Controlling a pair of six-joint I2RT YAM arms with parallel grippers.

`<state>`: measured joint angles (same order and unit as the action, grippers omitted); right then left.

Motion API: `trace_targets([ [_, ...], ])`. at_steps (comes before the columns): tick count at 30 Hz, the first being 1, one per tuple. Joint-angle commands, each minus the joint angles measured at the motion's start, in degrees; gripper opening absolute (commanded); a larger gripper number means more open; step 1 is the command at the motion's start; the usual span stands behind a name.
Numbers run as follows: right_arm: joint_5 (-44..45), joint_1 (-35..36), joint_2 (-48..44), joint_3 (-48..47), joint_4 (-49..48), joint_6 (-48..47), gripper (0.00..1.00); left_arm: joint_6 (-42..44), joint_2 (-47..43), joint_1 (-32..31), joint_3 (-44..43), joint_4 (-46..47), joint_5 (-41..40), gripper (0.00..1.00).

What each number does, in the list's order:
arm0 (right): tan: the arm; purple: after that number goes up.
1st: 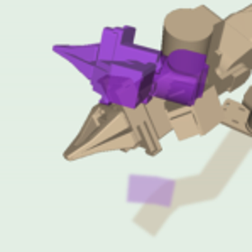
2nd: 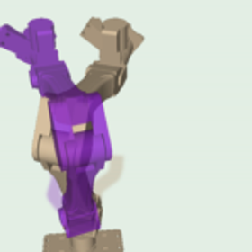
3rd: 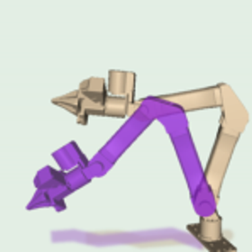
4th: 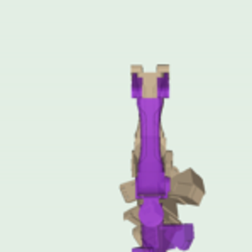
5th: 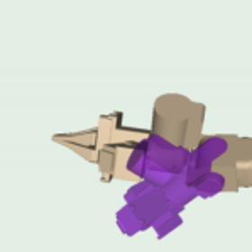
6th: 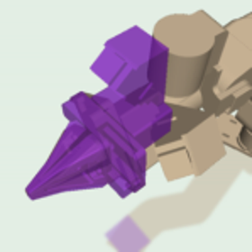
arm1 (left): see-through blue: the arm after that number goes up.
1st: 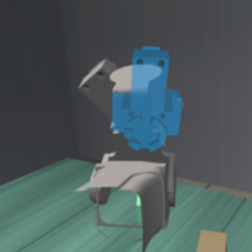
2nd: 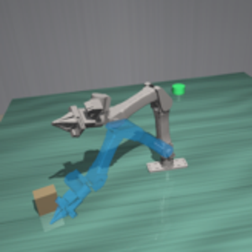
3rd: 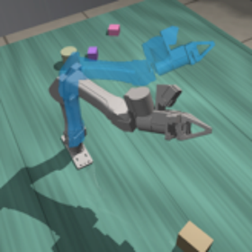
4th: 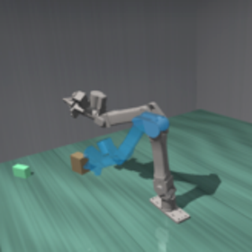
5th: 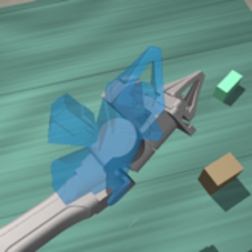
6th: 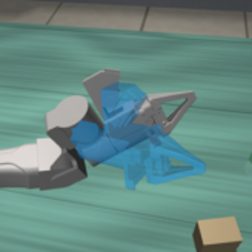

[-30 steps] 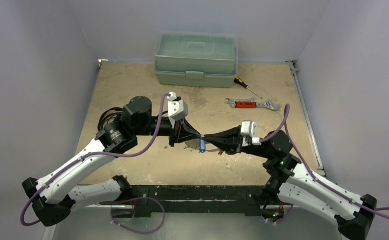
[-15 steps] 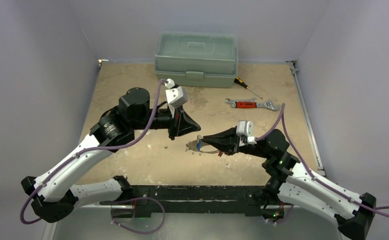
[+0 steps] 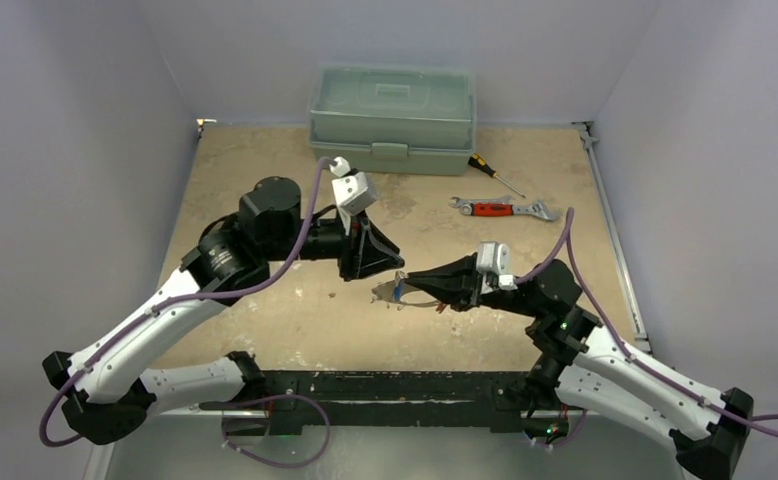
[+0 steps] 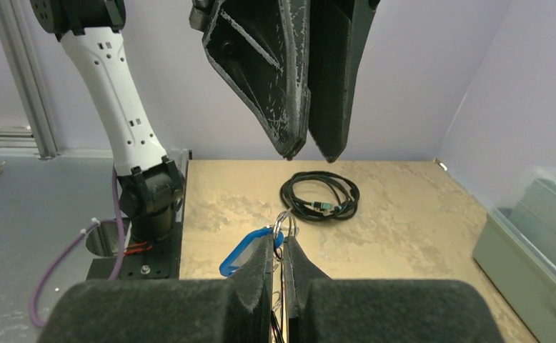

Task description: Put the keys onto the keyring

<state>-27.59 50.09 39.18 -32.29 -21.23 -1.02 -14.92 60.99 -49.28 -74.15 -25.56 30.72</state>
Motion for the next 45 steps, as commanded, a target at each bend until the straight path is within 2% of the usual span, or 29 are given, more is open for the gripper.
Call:
trace_targets([
  [1,-3.26,-0.01,-2.81,-2.81,-3.82,0.63,0.00,12.19,-7.16,-0.21,1.26,-0.39,-6.03,0.34],
  [4,-7.29,-0.03,-4.28,-3.54,-3.25,2.68,0.00,22.82,-13.15,-0.21,6.81,3.94,-10.45,0.39],
  [6,-10.27,-0.07,-5.21,-4.09,-2.91,3.39,0.00,28.32,-16.51,-0.21,12.02,8.79,-10.34,0.40],
  [8,-13.55,-0.05,-5.57,-4.82,-2.49,4.01,0.00,32.83,-19.38,-0.21,17.20,15.01,-7.01,0.42],
  [11,-18.09,-0.03,-5.81,-6.70,-1.28,4.63,0.00,34.42,-20.47,-0.26,22.20,22.91,0.90,0.48],
  [21,-30.59,-0.05,-3.41,-12.51,1.81,4.91,0.00,32.98,-12.65,-0.36,22.85,37.04,20.31,0.46],
  [31,-32.74,-0.02,-0.25,-14.31,2.70,4.01,0.00,20.73,-8.95,-1.22,24.17,51.09,30.15,0.37],
  [34,-32.96,-0.01,0.40,-14.46,2.03,4.04,0.00,20.24,-8.19,-2.60,24.34,51.06,31.03,0.37],
  [41,-32.96,0.00,0.60,-14.28,-1.11,5.65,0.00,26.74,-6.33,-4.98,22.97,41.99,30.25,0.36],
  [45,-33.39,0.01,0.63,-14.21,-2.23,6.43,0.00,27.39,-6.53,-5.22,23.21,41.60,29.55,0.36],
])
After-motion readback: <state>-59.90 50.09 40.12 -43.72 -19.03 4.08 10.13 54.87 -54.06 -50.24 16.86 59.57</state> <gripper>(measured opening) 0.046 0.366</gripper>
